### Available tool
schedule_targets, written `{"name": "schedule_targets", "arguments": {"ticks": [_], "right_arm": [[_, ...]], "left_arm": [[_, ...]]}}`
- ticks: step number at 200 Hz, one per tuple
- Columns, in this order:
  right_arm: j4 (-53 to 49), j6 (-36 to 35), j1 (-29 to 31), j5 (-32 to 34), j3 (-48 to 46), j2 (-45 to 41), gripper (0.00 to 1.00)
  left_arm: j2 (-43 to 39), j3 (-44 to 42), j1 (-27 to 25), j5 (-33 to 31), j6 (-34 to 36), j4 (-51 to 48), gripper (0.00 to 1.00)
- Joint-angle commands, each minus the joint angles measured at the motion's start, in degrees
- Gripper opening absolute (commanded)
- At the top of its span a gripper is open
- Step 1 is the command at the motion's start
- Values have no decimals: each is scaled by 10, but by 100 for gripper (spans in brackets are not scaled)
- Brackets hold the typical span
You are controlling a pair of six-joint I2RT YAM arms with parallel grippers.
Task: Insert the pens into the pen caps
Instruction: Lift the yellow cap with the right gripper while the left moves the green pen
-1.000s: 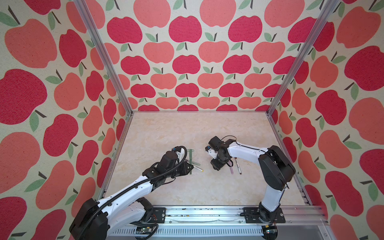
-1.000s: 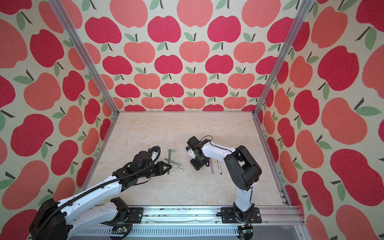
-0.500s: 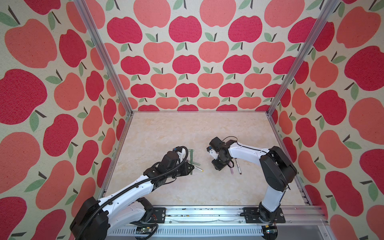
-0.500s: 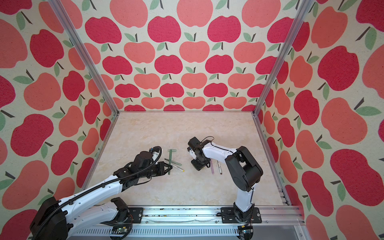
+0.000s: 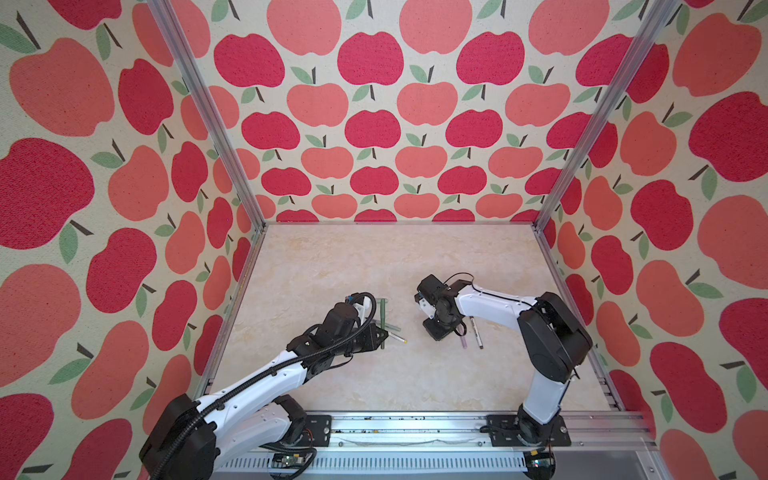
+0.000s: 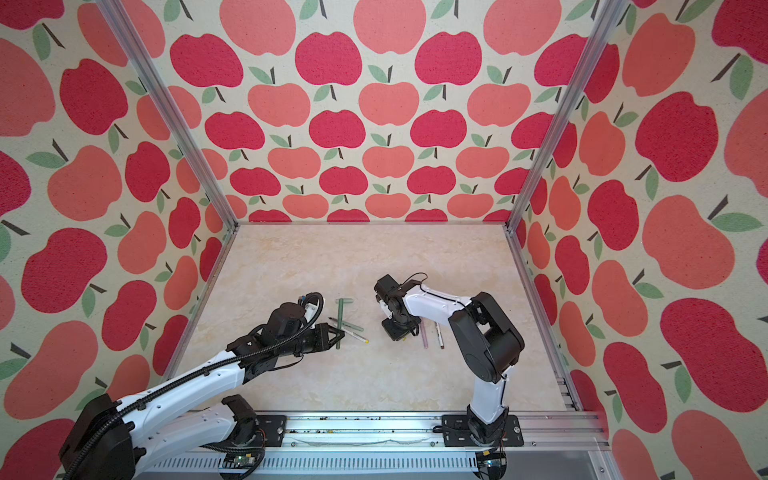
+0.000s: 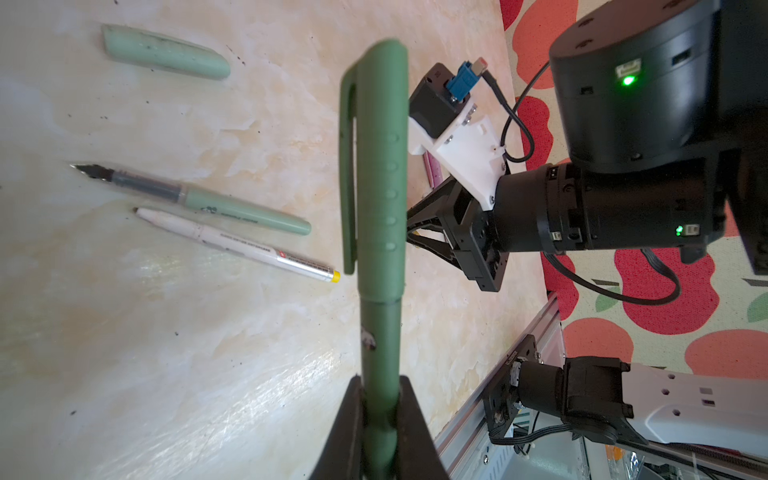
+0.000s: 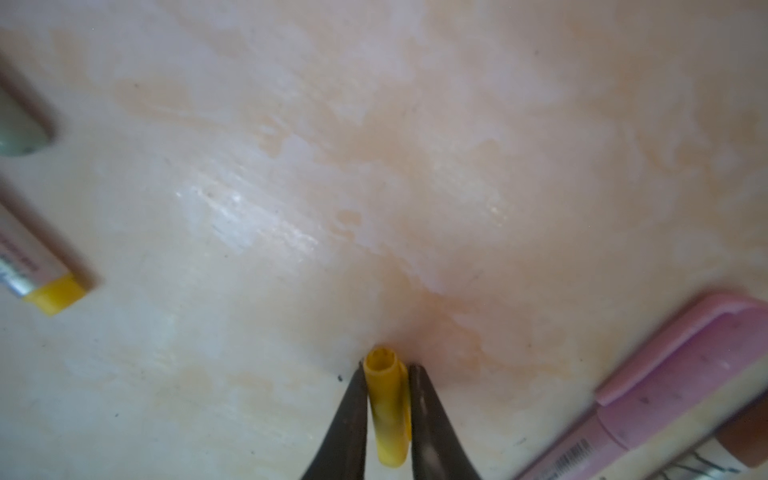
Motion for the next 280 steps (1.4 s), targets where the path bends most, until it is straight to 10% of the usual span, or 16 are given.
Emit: {"name": "schedule_targets", "arguments": {"ticks": [1,155,280], "right_arm": [[-30,51,-14,-29,-17,12,21],[9,170,-104,-84,-66,-211,17],[-65,177,-218,-37,-105,-503,16]], "left_arm": [[-3,9,-4,-6,2,7,0],[176,114,-58,0,0,80,0],[541,363,-146,-11,-266,64,0]]}}
